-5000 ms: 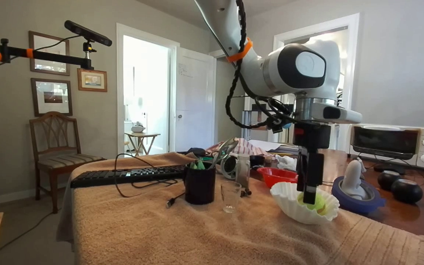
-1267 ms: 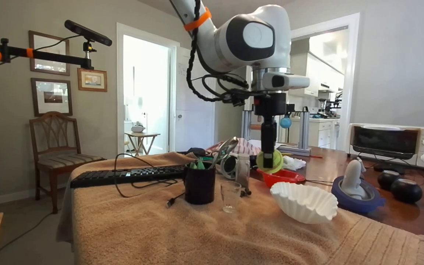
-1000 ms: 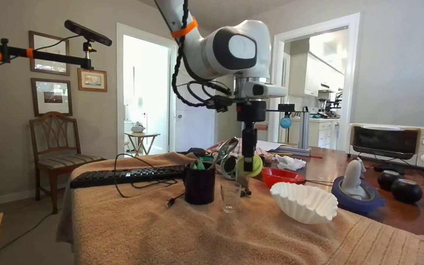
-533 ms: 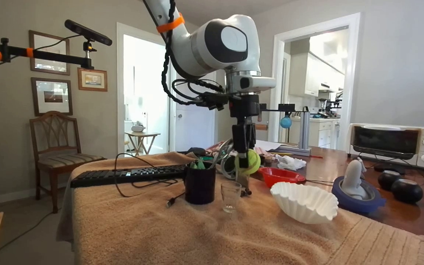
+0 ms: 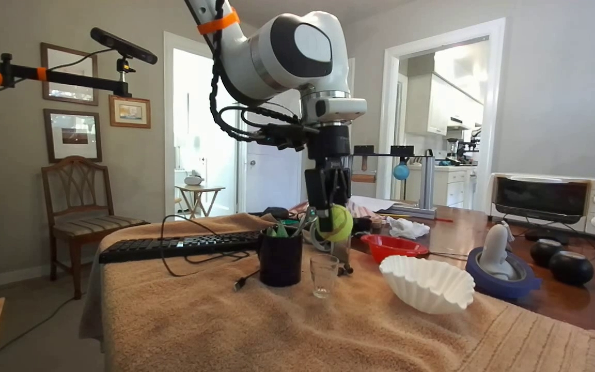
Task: Put the objects on the white plate into the black cup
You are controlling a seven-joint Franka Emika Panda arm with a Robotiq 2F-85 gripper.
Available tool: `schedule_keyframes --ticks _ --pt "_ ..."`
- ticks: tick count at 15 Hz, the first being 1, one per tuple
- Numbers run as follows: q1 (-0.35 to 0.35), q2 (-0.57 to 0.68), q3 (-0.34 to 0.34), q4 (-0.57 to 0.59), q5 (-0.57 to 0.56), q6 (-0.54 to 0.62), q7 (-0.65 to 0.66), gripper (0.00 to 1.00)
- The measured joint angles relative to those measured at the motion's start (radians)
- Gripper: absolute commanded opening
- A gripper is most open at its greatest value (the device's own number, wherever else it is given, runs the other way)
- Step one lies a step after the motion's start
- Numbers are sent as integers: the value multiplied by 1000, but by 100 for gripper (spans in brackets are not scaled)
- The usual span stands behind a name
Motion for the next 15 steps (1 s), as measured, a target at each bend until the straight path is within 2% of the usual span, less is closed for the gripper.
schedule_keyframes --ticks 1,5,10,15 --pt "0 -3 0 -3 0 0 3 42" --pt "-18 -3 15 1 16 0 0 42" --pt "-67 5 43 1 189 0 -111 42" --pt "-92 33 57 3 298 0 -191 42"
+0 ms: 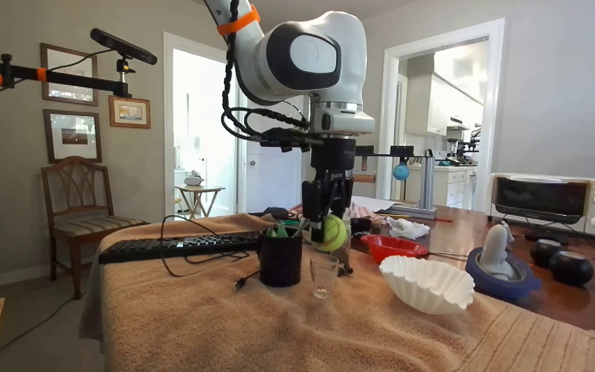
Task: Put the objects on the white plate into the black cup
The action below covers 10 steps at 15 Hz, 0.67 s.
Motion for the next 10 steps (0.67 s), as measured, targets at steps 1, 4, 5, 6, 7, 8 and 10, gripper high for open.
schedule_keyframes --ticks 1,4,5,6,7,8,10 --pt "-2 8 1 2 14 0 -10 42" --pt "-6 31 1 10 27 2 -14 42" --pt "-8 38 1 12 31 3 -14 42" --pt "-8 45 1 15 37 4 -15 42" --pt "-9 53 1 19 40 4 -16 42" --pt "-9 60 1 24 43 4 -16 42" --pt "-9 71 2 32 45 4 -16 42"
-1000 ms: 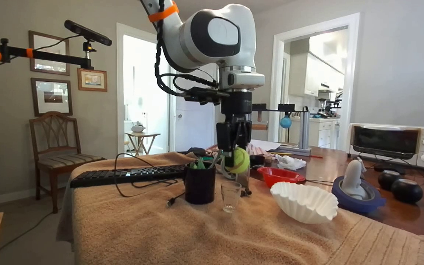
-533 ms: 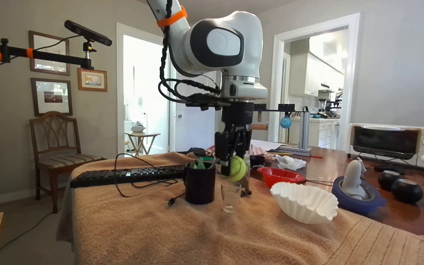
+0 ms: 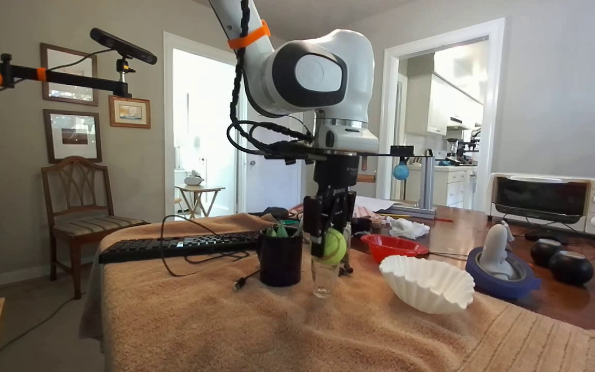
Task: Put the objects on the white plate into the black cup
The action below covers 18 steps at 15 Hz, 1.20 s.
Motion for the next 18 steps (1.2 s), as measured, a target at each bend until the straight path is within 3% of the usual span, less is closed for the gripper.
schedule_keyframes --ticks 4,5,7,8,9,18 --pt "0 10 3 10 5 0 -5 43" --pt "0 11 3 11 10 0 -9 92" --pt "0 12 6 13 16 -1 -14 92" --pt "0 12 8 13 16 -1 -15 99" --pt "2 11 10 13 16 -1 -15 100" --pt "36 -66 14 -11 -22 -2 12 100"
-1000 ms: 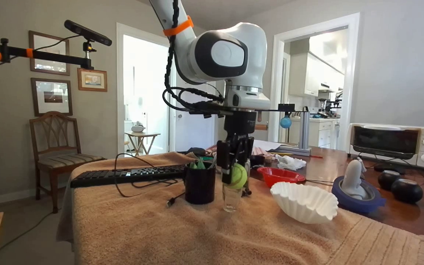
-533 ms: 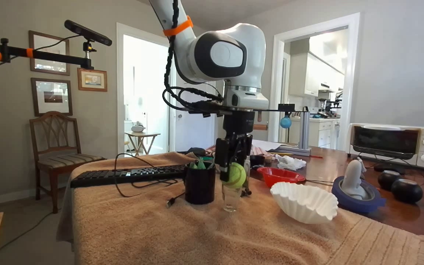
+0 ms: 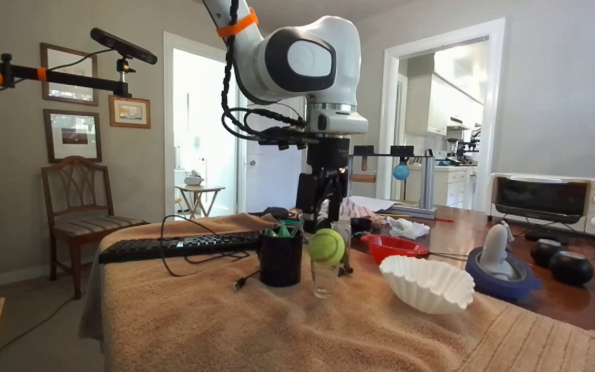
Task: Put the objects on the white plate into the black cup
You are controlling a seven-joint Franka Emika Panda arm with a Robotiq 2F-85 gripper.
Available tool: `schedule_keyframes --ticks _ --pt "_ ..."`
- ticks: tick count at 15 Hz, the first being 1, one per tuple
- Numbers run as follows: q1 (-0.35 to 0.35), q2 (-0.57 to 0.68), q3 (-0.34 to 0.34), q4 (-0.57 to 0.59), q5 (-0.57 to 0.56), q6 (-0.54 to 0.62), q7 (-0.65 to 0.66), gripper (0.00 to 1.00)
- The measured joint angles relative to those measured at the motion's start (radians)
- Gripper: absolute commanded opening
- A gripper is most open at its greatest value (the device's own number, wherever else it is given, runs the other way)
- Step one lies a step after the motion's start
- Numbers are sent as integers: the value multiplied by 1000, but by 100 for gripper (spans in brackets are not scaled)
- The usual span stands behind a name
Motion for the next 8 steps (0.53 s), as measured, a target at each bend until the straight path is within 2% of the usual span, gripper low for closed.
schedule_keyframes --ticks 5,8 --pt "1 -59 -33 -4 -171 -6 197 100" --pt "0 -89 -32 -6 -234 -18 220 100"
